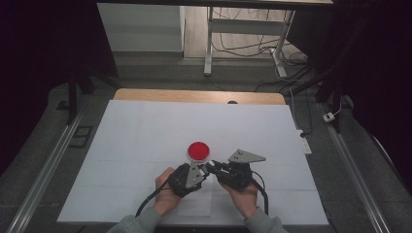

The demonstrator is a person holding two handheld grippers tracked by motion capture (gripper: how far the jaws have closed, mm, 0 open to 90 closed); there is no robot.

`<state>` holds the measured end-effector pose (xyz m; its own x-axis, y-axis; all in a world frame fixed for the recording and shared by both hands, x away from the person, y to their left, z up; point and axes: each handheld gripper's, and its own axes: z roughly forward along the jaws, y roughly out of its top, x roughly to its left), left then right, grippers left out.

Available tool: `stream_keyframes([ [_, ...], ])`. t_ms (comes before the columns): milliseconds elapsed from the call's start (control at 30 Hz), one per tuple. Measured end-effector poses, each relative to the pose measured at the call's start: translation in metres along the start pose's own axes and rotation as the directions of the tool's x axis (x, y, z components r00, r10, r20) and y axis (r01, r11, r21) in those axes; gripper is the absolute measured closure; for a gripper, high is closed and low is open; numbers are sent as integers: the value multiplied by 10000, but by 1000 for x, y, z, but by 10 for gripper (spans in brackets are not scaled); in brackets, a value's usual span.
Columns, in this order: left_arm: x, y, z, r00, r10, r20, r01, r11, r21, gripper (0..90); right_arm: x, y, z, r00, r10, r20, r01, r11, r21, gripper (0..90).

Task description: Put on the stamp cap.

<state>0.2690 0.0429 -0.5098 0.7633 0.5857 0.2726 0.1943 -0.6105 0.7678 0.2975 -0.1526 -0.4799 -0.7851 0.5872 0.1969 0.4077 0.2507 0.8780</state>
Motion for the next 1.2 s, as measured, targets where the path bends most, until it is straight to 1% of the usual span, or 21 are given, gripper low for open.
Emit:
stream_keyframes([
  [67,0,0,0,10000,-38,0,38,10000,19,658,0,0,0,10000,-19,16,19,10000,31,758],
  [100,0,0,0,9999,-121,-31,121,9999,12,658,1,0,0,10000,-24,48,24,10000,21,757],
  [167,1,1,0,9996,-276,79,276,9996,32,658,2,-1,0,9999,-56,96,56,10000,52,758],
  [267,1,0,0,9996,-245,107,244,9997,36,658,3,-1,1,9998,-106,158,105,9999,46,758],
  [367,2,-1,0,9996,-233,150,235,9997,-75,657,1,0,0,9999,-69,74,68,9999,94,757],
  [567,3,-1,0,9995,-260,175,262,9996,-99,655,0,3,-3,9999,-95,35,96,9999,-52,756],
  [900,5,-1,0,9987,-416,284,421,9990,-176,649,1,3,-3,9998,-192,61,193,9996,-218,756],
  [1100,7,-2,-1,9978,-507,417,515,9985,-190,642,1,2,-3,9997,-234,51,236,9992,-309,755],
  [1200,8,-2,-1,9967,-653,474,666,9975,-254,631,1,2,-3,9997,-257,19,258,9991,-331,755],
])
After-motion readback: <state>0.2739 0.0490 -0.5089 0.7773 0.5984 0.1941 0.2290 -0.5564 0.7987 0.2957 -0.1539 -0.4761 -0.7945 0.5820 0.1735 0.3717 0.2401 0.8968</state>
